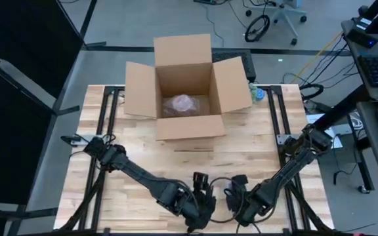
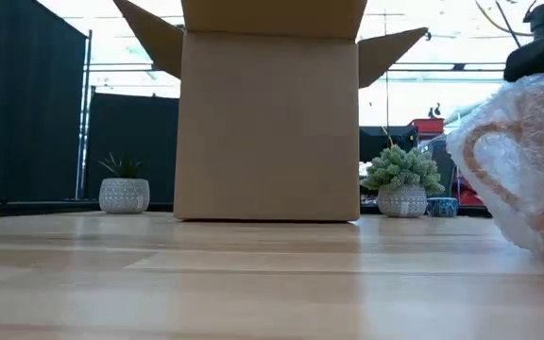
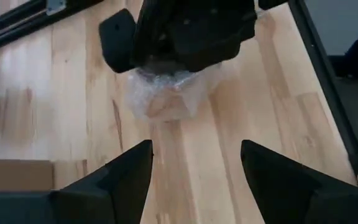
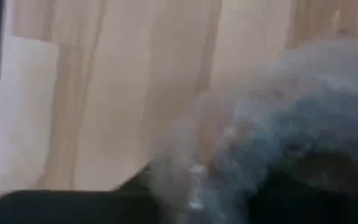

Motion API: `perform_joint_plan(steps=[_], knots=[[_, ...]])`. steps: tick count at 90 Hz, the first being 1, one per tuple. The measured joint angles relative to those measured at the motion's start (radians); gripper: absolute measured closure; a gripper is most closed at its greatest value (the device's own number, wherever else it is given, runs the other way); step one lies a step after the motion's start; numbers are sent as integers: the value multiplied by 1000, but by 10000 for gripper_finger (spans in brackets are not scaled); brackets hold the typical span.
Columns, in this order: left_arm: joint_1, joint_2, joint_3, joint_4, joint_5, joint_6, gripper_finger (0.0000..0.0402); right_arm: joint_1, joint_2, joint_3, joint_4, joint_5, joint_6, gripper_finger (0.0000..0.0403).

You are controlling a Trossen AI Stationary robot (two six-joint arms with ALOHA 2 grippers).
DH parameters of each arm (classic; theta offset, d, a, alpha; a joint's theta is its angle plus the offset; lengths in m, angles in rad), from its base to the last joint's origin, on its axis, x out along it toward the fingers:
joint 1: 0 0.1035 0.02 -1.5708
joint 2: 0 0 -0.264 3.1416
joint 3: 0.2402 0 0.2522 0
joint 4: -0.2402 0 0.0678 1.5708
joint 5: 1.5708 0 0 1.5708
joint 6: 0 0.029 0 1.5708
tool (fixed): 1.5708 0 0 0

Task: Wrap mug
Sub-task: Put the wrapped orange mug into the brown cardboard box

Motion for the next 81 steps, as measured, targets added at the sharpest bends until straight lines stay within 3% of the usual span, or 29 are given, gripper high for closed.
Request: perform_joint_plan(steps=[17, 33, 54, 71, 81], knots=[[-32, -14, -1, -43, -34, -80, 169, 39, -44, 82, -90, -6, -16, 375], [-87, -81, -1, -94, -101, -154, 169, 72, -152, 240, -104, 46, -147, 375], [-184, -191, -1, -194, -262, -260, 169, 56, -241, 442, -90, 165, -501, 375], [-258, -248, 0, -308, -458, -376, 169, 2, -256, 608, -73, 177, -832, 375], [-281, -252, 0, -391, -503, -444, 169, -72, -259, 701, -59, 200, -1002, 375]])
